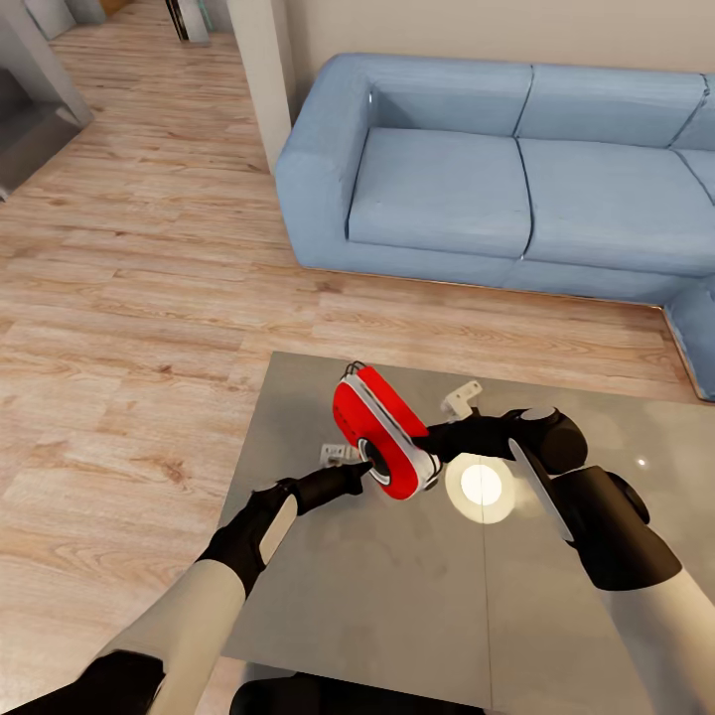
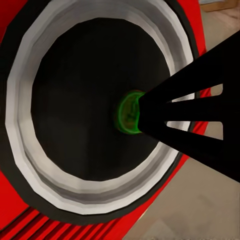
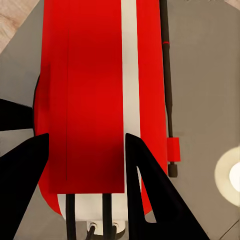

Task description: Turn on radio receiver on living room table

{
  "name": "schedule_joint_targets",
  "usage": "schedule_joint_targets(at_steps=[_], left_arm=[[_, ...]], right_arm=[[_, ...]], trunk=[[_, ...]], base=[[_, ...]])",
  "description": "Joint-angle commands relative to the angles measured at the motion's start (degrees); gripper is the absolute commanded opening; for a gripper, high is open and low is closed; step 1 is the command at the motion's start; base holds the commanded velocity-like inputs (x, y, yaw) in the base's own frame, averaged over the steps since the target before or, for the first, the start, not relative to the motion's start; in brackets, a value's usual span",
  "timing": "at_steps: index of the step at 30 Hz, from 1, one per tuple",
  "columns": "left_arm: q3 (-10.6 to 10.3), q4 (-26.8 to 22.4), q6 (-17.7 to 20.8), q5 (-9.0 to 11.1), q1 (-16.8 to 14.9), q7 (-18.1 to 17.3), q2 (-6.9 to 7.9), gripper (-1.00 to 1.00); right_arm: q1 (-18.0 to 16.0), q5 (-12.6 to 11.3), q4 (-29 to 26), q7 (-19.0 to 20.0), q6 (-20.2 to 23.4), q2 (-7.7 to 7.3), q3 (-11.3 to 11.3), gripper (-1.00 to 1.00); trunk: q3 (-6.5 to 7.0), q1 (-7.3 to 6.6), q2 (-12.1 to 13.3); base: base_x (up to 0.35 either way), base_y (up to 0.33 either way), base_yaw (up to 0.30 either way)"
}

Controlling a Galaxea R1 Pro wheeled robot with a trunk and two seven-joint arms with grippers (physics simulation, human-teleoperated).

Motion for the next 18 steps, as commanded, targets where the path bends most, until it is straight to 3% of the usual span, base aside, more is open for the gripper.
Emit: schedule_joint_targets(at_steps=[1, 13, 15, 18], left_arm=[[0.08, -0.05, -0.02, 0.24, -0.02, 0.01, -0.02, -1.0], [0.14, -0.31, -0.18, 0.22, -0.02, -0.29, -0.02, -1.0], [0.06, -1.95, -0.48, 0.2, -0.02, -1.76, -0.02, -1.0], [-0.01, -5.18, 0.45, 0.2, -0.02, -7.23, -0.02, -1.0]], right_arm=[[0.01, -3.27, -0.04, 0.33, 0.81, -0.03, 0.09, -1.0], [0.01, -2.63, 0.02, 0.46, 0.81, 0.02, 0.11, -1.0], [0.01, -1.7, 0.1, 0.21, 0.81, -0.24, 0.09, -1.0], [0.01, 1.56, 0.18, -0.55, 0.81, -0.36, -0.03, -1.0]], trunk=[[0.0, 0.0, 0.0], [0.0, 0.0, 0.0], [0.0, 0.0, 0.0], [0.0, 0.0, 0.0]], base=[[0.0, 0.0, 0.0], [0.0, 0.0, 0.0], [0.0, 0.0, 0.0], [0.0, 0.0, 0.0]])
